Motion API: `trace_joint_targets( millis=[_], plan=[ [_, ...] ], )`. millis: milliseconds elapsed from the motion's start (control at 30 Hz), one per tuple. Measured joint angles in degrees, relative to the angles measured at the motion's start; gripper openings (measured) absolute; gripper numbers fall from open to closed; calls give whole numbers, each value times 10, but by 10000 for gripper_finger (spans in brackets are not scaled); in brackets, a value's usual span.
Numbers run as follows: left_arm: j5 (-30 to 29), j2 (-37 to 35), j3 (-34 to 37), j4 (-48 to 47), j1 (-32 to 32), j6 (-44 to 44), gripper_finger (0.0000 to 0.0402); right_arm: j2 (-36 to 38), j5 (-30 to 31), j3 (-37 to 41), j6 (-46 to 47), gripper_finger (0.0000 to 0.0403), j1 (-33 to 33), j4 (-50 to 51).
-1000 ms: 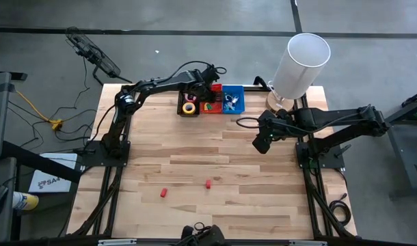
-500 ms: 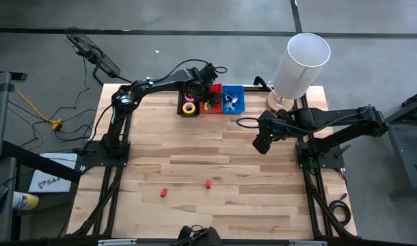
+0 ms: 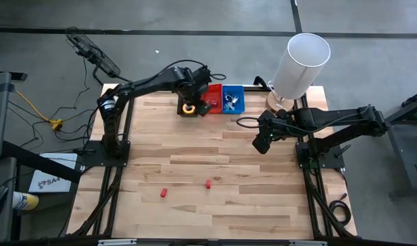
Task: Pick and place Stapler, Stapler remover, tape
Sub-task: Put the red stapler into the red bin
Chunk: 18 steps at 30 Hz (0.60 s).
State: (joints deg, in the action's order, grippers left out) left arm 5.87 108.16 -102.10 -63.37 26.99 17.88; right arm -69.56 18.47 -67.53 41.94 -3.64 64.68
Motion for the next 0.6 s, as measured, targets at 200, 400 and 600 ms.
trace_joint_targets(
  millis=[200, 400, 600],
  plan=[
    [-45, -32, 0, -95, -30, 41, 201, 0, -1, 0, 11, 208, -2, -1],
    [-102, -66, 2, -170, -70, 103, 201, 0, -5, 0, 17, 208, -2, -1],
    [-141, -118, 53, -203, -125, 170, 201, 0, -10, 0, 16, 208, -2, -1]
  ],
)
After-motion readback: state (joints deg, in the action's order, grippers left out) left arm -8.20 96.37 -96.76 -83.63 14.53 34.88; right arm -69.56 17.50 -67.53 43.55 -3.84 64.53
